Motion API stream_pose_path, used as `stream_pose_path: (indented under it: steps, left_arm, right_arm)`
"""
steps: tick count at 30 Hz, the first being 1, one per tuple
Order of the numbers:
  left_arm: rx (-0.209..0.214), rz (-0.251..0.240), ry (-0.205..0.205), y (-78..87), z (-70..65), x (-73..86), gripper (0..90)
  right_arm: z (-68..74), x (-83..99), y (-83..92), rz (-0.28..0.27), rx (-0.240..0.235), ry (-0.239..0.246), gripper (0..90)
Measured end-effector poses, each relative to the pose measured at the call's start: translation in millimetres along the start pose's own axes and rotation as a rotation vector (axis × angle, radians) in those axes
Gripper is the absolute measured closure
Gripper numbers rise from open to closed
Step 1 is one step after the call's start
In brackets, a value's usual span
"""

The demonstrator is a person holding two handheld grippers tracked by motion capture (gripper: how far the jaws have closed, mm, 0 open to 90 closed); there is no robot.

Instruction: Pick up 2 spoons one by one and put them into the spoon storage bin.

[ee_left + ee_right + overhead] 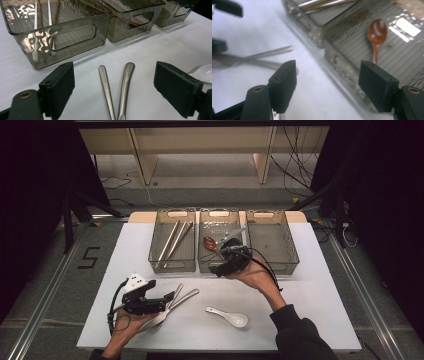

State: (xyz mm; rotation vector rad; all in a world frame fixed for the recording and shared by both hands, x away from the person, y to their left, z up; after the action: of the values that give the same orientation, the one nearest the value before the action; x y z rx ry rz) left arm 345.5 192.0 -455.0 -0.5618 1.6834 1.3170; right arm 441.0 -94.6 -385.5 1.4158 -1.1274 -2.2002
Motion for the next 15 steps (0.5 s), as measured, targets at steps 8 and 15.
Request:
stream_pose_path:
  steps: [8, 15]
  left_arm:
    - [-0.003, 0.000, -0.001, 0.2, 0.0, 0.0, 16.6]
    - [-0.006, 0.001, 0.000, -0.1, -0.5, -0.1, 16.6]
  right_arm:
    - [22.3, 25.0, -3.1, 0.053, -0.052, 0.024, 31.6]
    - [35.2, 47.5, -10.6, 0.104, -0.090, 0.031, 32.4]
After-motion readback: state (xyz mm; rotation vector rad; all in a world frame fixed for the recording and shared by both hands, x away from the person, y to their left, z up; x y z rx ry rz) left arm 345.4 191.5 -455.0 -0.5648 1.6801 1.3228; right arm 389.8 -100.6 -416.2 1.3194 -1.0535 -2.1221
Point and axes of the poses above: each handheld gripper's, and its own axes: y roughly backward along the jaws, x roughly out of its underside, z roughly to its left, the point moved 1 cm from there along -y, roughly forward along the jaws, and after that the axes turned 14 degrees about -x, right-handed, at the moved point
